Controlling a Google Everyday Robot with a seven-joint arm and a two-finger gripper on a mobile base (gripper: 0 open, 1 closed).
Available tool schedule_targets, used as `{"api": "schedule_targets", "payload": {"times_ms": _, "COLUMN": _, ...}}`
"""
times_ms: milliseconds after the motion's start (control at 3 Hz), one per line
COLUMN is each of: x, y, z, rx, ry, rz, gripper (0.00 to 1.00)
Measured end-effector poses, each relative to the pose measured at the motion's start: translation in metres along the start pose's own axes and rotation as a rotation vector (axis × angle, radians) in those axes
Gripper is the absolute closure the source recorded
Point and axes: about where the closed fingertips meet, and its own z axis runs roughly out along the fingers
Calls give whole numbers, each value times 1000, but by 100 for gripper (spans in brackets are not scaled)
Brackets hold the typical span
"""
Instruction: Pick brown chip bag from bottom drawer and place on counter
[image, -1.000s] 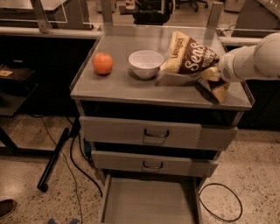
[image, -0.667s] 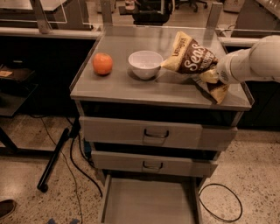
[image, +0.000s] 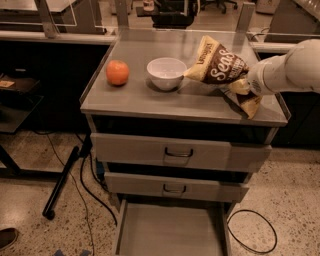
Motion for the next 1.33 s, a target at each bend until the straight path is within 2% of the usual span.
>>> {"api": "schedule_targets", "payload": {"times_ms": 1000, "x": 0, "y": 0, "z": 0, "rx": 0, "ry": 0, "rz": 0, "gripper": 14}}
{"api": "schedule_targets", "payload": {"times_ms": 1333, "x": 0, "y": 0, "z": 0, "rx": 0, "ry": 0, "rz": 0, "gripper": 0}}
